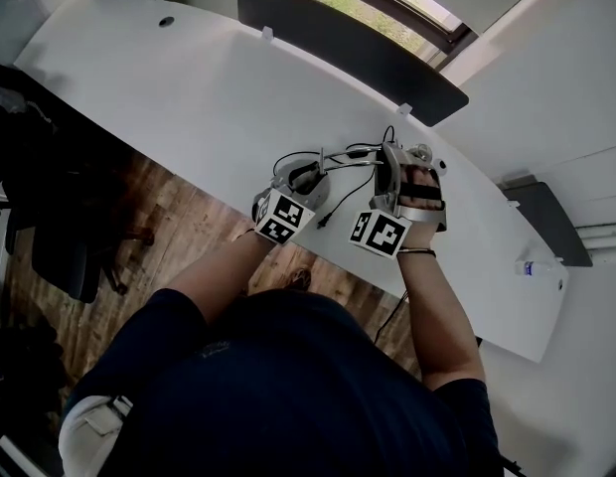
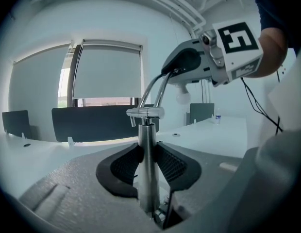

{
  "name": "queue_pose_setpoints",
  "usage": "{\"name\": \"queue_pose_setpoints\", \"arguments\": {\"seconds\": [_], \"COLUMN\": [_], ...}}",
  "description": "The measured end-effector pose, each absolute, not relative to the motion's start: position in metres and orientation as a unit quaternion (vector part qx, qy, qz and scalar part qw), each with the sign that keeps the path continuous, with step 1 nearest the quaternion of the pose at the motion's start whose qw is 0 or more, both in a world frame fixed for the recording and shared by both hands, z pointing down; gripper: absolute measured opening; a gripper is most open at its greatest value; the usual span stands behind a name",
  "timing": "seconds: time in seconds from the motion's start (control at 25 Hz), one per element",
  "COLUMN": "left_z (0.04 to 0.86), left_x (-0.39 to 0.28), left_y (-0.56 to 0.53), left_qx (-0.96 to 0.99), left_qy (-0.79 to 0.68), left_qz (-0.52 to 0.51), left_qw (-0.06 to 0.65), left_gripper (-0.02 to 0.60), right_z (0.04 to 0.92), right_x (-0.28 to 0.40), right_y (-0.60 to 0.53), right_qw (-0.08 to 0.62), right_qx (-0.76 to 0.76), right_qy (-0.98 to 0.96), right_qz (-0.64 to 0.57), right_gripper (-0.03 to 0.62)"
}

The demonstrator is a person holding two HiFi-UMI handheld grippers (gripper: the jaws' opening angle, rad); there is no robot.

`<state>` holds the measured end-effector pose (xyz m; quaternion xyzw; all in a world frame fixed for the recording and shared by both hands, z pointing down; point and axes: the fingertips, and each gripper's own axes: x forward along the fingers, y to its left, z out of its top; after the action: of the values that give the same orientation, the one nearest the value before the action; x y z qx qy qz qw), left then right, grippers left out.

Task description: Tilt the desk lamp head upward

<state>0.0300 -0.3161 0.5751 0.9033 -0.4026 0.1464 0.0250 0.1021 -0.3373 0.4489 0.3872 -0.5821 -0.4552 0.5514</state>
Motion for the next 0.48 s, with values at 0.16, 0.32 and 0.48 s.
{"name": "queue_pose_setpoints", "arguments": {"seconds": [0.16, 0.32, 0.48], "left_z": [0.575, 0.575, 0.576], "left_x": [0.031, 0.031, 0.033], "left_y": [-0.316, -0.315, -0.316], "left_qx": [0.903, 0.901, 0.901], "left_qy": [-0.402, -0.403, -0.399], "left_qz": [0.150, 0.157, 0.170], "left_qw": [0.022, 0.019, 0.017], "left_gripper": [0.120, 0.120, 0.120], "right_z": [0.436, 0.433, 0.433], "right_x": [0.090, 0.087, 0.088], "right_y": [-0.336, -0.333, -0.333], "right_qw": [0.565, 0.576, 0.578], "right_qx": [0.369, 0.363, 0.368], "right_qy": [-0.565, -0.550, -0.546], "right_qz": [-0.475, -0.484, -0.483], "right_gripper": [0.098, 0.098, 0.098]}}
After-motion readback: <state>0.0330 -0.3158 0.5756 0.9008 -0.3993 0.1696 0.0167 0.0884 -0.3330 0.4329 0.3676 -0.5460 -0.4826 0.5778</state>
